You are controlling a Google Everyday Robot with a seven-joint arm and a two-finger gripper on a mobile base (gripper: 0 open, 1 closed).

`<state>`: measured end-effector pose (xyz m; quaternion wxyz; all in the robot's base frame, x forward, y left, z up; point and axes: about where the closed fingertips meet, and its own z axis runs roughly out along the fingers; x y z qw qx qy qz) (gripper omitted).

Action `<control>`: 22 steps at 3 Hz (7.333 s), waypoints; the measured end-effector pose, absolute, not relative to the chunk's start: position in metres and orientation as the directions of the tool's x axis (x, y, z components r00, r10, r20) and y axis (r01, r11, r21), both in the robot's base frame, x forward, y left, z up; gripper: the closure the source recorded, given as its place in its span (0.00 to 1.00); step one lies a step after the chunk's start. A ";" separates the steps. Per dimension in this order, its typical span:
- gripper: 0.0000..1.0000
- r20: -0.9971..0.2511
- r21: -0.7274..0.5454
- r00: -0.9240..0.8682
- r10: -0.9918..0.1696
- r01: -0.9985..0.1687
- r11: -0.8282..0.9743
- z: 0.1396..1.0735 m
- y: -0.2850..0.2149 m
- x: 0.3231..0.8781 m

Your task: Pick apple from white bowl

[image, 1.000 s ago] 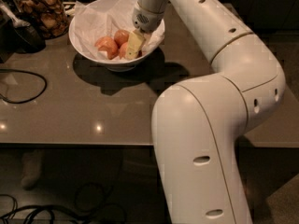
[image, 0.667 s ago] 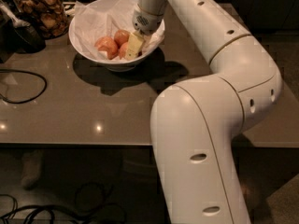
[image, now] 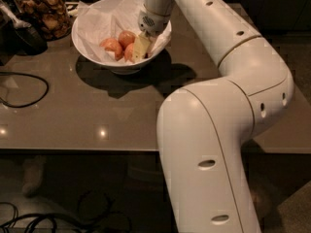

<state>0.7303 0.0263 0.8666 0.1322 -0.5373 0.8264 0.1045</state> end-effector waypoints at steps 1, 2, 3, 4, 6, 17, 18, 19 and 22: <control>0.96 -0.331 0.031 -0.388 -0.860 -0.916 0.401 0.867 0.026 0.730; 1.00 -0.331 0.031 -0.388 -0.860 -0.916 0.401 0.867 0.026 0.730; 1.00 -0.345 0.022 -0.386 -0.856 -0.915 0.404 0.865 0.030 0.735; 1.00 -0.360 0.017 -0.396 -0.845 -0.908 0.418 0.870 0.030 0.735; 1.00 -0.387 0.002 -0.419 -0.821 -0.891 0.454 0.898 0.023 0.721; 0.00 -0.395 0.019 -0.422 -0.816 -0.892 0.452 0.910 0.060 0.726; 0.00 -0.396 0.050 -0.458 -0.796 -0.876 0.479 0.907 0.074 0.733; 0.16 -0.392 0.070 -0.483 -0.783 -0.864 0.498 0.907 0.089 0.735; 0.00 -0.379 0.095 -0.515 -0.769 -0.848 0.522 0.910 0.104 0.731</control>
Offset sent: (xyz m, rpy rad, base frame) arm 0.0000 0.0000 0.0000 0.0000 0.0000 0.0000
